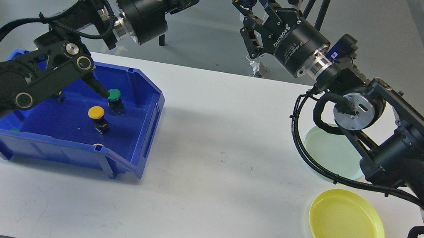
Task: Pass button and place on color plate
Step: 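Lower the green button onto the pale green plate and release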
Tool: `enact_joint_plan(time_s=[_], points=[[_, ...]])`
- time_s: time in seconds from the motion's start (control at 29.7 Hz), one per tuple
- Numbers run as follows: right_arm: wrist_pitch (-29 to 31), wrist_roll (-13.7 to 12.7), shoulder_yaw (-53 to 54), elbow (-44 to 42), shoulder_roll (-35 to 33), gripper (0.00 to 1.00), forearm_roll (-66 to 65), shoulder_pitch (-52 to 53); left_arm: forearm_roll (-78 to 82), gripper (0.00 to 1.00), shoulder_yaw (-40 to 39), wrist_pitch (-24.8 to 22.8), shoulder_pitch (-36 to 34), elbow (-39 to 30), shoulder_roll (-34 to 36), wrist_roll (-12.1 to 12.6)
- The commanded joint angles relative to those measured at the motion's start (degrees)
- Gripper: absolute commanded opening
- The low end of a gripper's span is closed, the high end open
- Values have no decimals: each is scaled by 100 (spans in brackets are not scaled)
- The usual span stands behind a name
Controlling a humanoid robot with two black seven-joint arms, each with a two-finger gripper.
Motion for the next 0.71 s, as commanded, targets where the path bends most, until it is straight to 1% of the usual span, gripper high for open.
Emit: enact_joint_plan(time_s=[0.0,0.07,0.2,0.27,0.37,0.47,0.51,0.57,0.64,0.67], points=[[7,-8,189,287,-682,25,8,-309,-1167,98,-155,-59,14,285,-123,0],[7,-52,286,341,-1104,25,8,-660,-1950,99,-155,-68,5,391,-123,17],[7,-35,286,271,-1834,26,-9,-1354,-3242,99,-164,-68,14,427,-88,61],[7,-17,304,227,-2037,26,-9,-1758,-3849,99,-242,-68,14,540,-70,70],[7,18,304,157,-2292,26,-9,-2146,-4772,99,-488,-111,14,996,-79,79],[7,18,304,-80,-2310,26,-9,-2358,-5712,99,-743,-330,14,1436,-123,131],[7,18,278,-168,-2301,26,-9,-2375,-6028,99,-831,-418,14,1542,-114,184],[7,-26,225,-361,-2258,26,-9,-2411,-6627,99,-972,-559,23,1770,-123,429],[-10,-52,172,-555,-2231,26,-18,-2507,-7058,99,-1042,-630,5,1999,-123,728],[-19,-61,137,-669,-2222,26,-18,-2551,-7173,99,-1077,-639,5,2044,-123,790]])
